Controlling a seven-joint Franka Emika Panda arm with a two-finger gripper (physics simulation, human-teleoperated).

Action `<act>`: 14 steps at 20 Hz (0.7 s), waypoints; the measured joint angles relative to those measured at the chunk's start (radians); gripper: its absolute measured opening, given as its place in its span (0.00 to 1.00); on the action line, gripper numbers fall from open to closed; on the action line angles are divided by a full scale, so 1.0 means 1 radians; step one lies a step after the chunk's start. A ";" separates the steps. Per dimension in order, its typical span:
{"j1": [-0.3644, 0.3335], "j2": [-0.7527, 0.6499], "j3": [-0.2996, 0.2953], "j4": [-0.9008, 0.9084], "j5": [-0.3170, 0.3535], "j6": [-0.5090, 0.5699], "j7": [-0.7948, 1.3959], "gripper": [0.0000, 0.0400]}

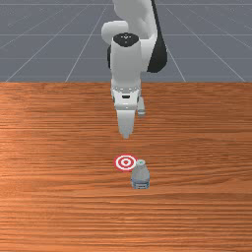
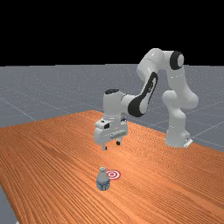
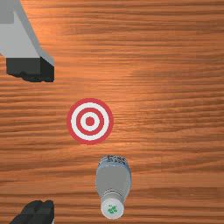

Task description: Pick up the bottle and put it on the marker

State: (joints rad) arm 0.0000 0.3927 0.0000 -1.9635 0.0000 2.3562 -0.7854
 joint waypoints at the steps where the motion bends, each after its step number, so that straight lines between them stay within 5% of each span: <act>1: 0.001 0.107 0.001 0.181 0.000 -0.078 0.000 0.61; 2: 0.001 0.242 0.001 0.414 0.000 -0.175 0.000 0.37; 3: 0.001 0.249 0.000 0.420 0.000 -0.173 0.000 0.22; 5: 0.000 0.250 0.000 0.419 0.000 -0.174 0.000 0.08; 6: 0.000 0.245 0.000 0.408 0.000 -0.158 0.000 0.44; 8: 0.001 0.248 -0.001 0.417 0.001 -0.173 0.006 0.79; 10: 0.000 0.245 0.000 0.412 0.000 -0.166 0.000 0.92; 14: 0.000 0.238 0.000 0.406 0.000 -0.162 0.000 0.99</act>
State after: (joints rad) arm -0.0001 0.6310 0.0001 -1.5570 0.0004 2.1946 -0.7854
